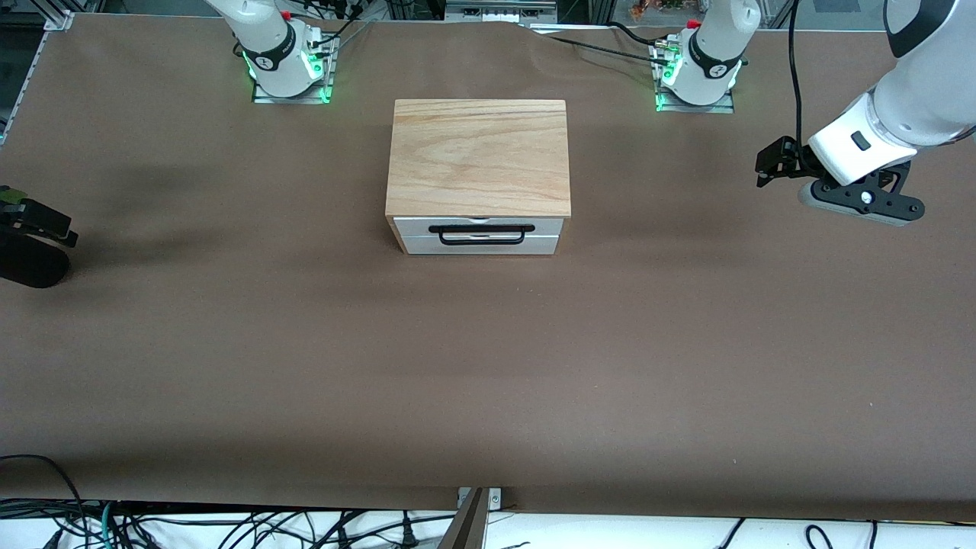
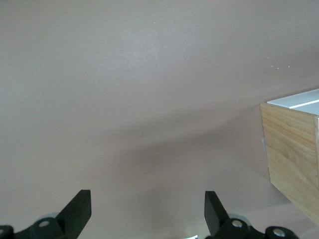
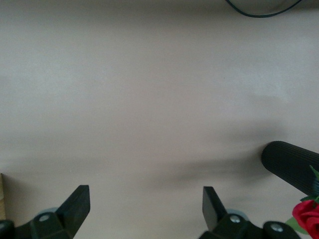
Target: Pull top drawer with both arms simultaneously
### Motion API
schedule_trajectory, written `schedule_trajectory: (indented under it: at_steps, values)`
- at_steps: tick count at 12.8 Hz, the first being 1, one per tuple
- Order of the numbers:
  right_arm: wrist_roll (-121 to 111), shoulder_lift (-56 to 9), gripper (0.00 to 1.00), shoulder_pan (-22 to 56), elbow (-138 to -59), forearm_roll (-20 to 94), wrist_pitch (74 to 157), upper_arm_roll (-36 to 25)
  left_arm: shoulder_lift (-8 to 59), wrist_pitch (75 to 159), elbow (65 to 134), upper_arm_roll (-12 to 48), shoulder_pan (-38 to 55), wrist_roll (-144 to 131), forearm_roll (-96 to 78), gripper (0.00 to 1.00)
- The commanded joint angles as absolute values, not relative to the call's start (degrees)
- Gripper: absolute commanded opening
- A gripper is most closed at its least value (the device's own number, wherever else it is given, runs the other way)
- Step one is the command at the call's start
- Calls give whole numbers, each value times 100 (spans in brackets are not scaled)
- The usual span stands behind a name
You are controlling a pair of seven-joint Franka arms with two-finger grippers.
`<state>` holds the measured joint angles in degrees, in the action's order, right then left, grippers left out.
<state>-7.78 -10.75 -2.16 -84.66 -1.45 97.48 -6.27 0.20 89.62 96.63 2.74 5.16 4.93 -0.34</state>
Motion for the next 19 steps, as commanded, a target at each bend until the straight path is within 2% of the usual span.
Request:
schedule_trajectory:
  at_steps: [1,12,16,19]
  values:
    - [-826,-1081,100,-246,-8376,-62,9659,-606,88,8815,9475,281,527,483,-88,100]
    - [-800,-1230,100,-176,-8446,-44,9650,-571,227,8815,9475,290,571,545,-176,100]
    - [-800,-1547,100,114,-8596,762,9633,-562,456,8815,9475,308,589,545,-912,100]
    - [-852,-2063,100,10,-8604,2253,9563,-580,895,8868,9466,308,589,571,-2035,100]
